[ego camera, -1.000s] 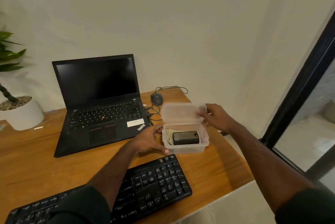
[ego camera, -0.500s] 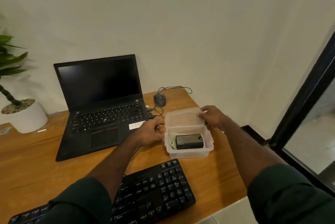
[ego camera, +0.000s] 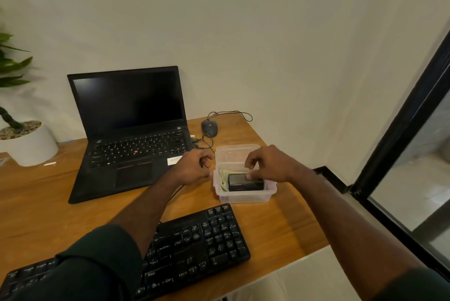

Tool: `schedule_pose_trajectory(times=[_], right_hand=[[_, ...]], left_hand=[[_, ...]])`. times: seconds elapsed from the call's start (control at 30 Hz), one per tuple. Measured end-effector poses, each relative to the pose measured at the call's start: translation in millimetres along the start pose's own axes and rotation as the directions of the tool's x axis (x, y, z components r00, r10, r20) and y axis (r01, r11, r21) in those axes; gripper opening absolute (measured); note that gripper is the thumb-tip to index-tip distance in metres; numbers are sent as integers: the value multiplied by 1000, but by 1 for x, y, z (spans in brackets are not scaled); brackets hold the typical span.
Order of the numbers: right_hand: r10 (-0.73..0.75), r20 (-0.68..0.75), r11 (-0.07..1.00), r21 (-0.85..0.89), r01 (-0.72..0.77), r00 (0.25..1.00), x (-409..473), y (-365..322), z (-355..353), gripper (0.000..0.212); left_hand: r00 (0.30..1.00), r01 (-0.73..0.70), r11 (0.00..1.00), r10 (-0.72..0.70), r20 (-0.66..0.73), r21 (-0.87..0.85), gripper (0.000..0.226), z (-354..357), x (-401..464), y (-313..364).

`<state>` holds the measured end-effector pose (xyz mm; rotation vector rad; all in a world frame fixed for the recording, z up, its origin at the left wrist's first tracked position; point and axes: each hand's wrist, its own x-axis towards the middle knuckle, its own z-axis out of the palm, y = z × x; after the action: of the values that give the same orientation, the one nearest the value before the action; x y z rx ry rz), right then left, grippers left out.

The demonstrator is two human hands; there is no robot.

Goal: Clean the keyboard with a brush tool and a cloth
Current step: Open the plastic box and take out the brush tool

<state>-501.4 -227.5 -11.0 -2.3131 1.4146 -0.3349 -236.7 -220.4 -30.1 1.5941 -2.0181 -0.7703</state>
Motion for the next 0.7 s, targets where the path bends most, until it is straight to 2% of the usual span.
schedule_pose_trajectory(times=[0.07,0.23,0.33,0.43,0.53,0.7], right_hand=[[37,97,992,-126,-24,995,-1,-6,1,36],[86,222,967,-253,-27,971,0,-19,-1,49],[88,222,943,-333,-10,971,1,-24,8,51],[53,152,925,-380,8,987,-3,-26,12,46],[-8,70,940,-340,31,998,-7,-29,5,37],[-141,-95,989,-64,135,986,-15,-41,-1,35]], left_hand=[[1000,-7,1000,7,-3,7,50,-2,-5,4],[999,-15,1000,15,30,22,51,-6,-15,10],[999,-22,999,21,34,29,50,-8,-21,11],[999,-21,1000,19,44,24,49,-11,-29,9],[997,-16,999,14,75,30,46,-16,-36,5],[999,-14,1000,13,50,24,43,-26,-50,-4]])
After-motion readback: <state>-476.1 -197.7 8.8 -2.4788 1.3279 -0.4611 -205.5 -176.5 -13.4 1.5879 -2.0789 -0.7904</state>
